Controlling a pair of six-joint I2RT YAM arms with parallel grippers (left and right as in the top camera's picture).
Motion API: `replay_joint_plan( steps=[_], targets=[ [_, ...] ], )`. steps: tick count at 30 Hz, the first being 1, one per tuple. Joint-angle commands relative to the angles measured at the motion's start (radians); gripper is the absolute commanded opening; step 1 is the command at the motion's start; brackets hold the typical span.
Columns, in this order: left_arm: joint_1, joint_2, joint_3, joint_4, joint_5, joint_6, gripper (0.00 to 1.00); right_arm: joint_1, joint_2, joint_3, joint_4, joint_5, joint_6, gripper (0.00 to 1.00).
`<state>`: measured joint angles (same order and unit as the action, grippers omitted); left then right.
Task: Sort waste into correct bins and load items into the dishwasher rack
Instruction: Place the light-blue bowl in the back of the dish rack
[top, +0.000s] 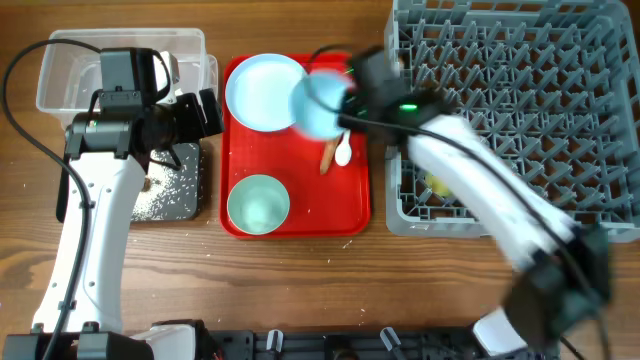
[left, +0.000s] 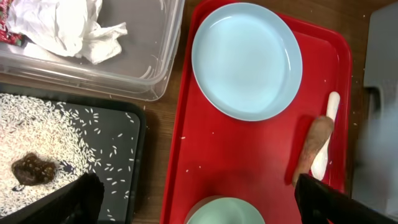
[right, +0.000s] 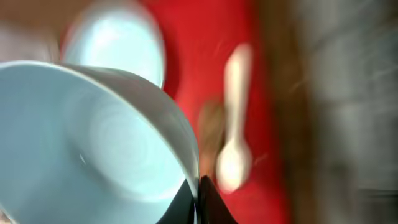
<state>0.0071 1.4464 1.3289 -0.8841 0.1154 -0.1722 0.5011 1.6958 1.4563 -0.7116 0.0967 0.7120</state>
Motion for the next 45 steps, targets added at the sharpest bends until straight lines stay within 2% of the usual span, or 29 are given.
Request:
replay_joint_plan(
  steps=[1, 2, 4, 6, 9, 10, 13, 16, 19, 22, 30, 31, 33, 34, 35, 36, 40, 45],
  targets=[
    [0.004, 0.007, 0.01, 0.0, -0.012, 0.0, 1.0, -0.092, -0.148, 0.019, -0.038, 0.454, -0.032, 0.04],
    [0.004, 0.007, 0.01, 0.0, -0.013, 0.0, 1.0, -0.116, -0.161, 0.019, -0.042, 0.533, -0.037, 0.04],
    [0.004, 0.007, 0.01, 0.0, -0.013, 0.0, 1.0, -0.181, -0.15, 0.019, 0.011, 0.779, -0.151, 0.04],
    [0.004, 0.007, 0.01, 0.0, -0.013, 0.0, 1.0, -0.217, -0.107, 0.019, 0.159, 0.961, -0.347, 0.04],
    [0.004, 0.007, 0.01, 0.0, -0.012, 0.0, 1.0, -0.231, -0.005, 0.019, 0.583, 1.086, -0.843, 0.04],
    [0.004, 0.007, 0.01, 0.0, -0.013, 0.0, 1.0, -0.232, 0.056, 0.019, 0.809, 1.085, -1.111, 0.04],
    [0.004, 0.007, 0.01, 0.0, -0.012, 0.0, 1.0, -0.232, 0.238, 0.019, 1.241, 1.061, -1.681, 0.04],
    [0.004, 0.007, 0.01, 0.0, -0.012, 0.0, 1.0, -0.235, 0.412, 0.019, 1.311, 1.025, -2.021, 0.04],
    [0.004, 0.007, 0.01, 0.0, -0.012, 0.0, 1.0, -0.27, 0.497, 0.019, 1.34, 1.032, -1.967, 0.05],
    [0.004, 0.007, 0.01, 0.0, -0.012, 0.0, 1.0, -0.283, 0.506, 0.019, 1.339, 1.027, -1.922, 0.04],
    [0.004, 0.007, 0.01, 0.0, -0.012, 0.0, 1.0, -0.206, 0.506, 0.018, 1.286, 1.001, -1.887, 0.05],
    [0.004, 0.007, 0.01, 0.0, -0.012, 0.0, 1.0, -0.198, 0.506, 0.018, 1.286, 0.996, -1.887, 0.15],
    [0.004, 0.007, 0.01, 0.0, -0.013, 0.0, 1.0, -0.187, 0.506, 0.018, 1.285, 0.969, -1.887, 0.16],
    [0.004, 0.007, 0.01, 0.0, -0.012, 0.0, 1.0, -0.183, 0.506, 0.018, 1.273, 0.964, -1.887, 0.22],
    [0.004, 0.007, 0.01, 0.0, -0.012, 0.0, 1.0, -0.178, 0.506, 0.018, 1.245, 0.961, -1.887, 0.33],
    [0.004, 0.007, 0.01, 0.0, -0.012, 0.0, 1.0, -0.169, 0.506, 0.018, 1.194, 0.959, -1.886, 0.53],
    [0.004, 0.007, 0.01, 0.0, -0.012, 0.0, 1.0, -0.139, 0.506, 0.018, 1.167, 0.956, -1.82, 0.6],
    [0.004, 0.007, 0.01, 0.0, -0.012, 0.0, 1.0, -0.08, 0.47, 0.018, 1.228, 0.934, -1.712, 0.76]
  ],
)
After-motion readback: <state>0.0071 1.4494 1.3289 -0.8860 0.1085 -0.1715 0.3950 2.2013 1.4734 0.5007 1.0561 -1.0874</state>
